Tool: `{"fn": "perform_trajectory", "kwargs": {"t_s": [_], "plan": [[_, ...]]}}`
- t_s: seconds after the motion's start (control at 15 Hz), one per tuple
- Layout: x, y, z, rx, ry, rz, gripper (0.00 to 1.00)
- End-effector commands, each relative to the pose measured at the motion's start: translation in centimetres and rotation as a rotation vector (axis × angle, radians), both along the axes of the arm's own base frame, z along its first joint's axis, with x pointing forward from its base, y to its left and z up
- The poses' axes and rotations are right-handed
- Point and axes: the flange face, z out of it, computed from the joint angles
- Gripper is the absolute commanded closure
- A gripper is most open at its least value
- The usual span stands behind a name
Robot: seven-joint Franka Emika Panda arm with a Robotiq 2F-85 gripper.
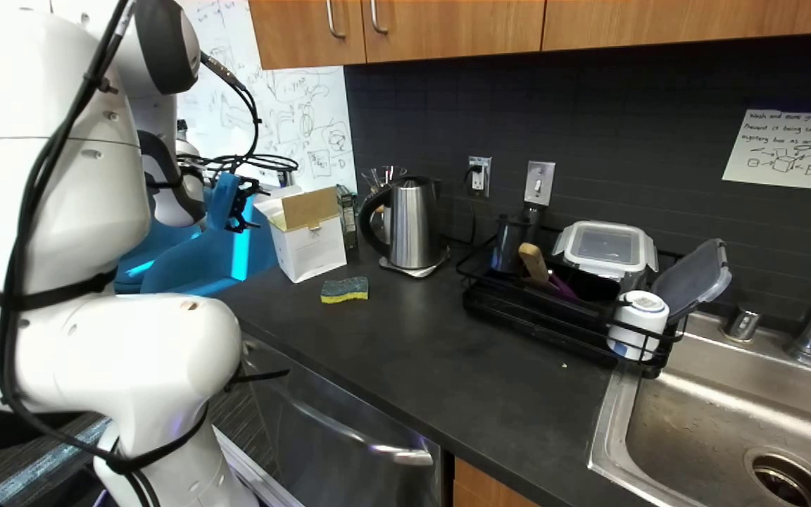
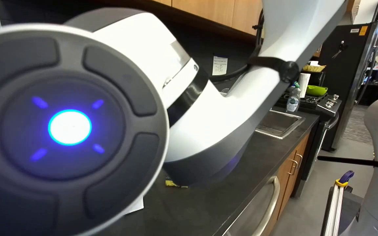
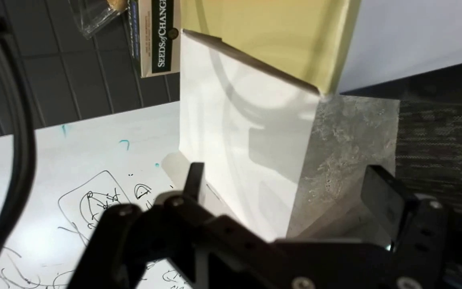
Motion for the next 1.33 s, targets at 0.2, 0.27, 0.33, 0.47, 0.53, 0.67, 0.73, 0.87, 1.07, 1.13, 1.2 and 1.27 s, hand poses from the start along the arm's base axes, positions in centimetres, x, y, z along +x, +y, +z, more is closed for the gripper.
{"fn": "perform_trajectory", "kwargs": {"t_s": [0.2, 0.27, 0.33, 0.47, 0.53, 0.67, 0.73, 0.87, 1.07, 1.13, 1.2, 1.27], "plan": [[-0.8, 0.3, 0.0, -0.020, -0.063, -0.002, 0.39], [-0.7, 0.3, 0.0, -0.021, -0.065, -0.004, 0.47], [-0.7, 0.2, 0.1, -0.020, -0.066, -0.005, 0.54], [-0.6, 0.2, 0.2, -0.018, -0.070, -0.007, 0.70], [-0.6, 0.2, 0.3, -0.017, -0.073, -0.008, 0.79], [-0.7, 0.2, 0.5, -0.015, -0.079, -0.008, 0.92], [-0.8, 0.2, 0.6, -0.014, -0.080, -0.009, 0.99], [-0.8, 0.2, 0.9, -0.004, -0.081, -0.015, 1.00], [-0.6, -0.3, 1.3, 0.023, -0.087, -0.037, 1.00], [-0.5, -0.5, 1.5, 0.035, -0.088, -0.046, 1.00], [-0.4, -0.7, 1.8, 0.047, -0.092, -0.055, 1.00], [-0.2, -0.9, 2.0, 0.060, -0.100, -0.064, 1.00]]}}
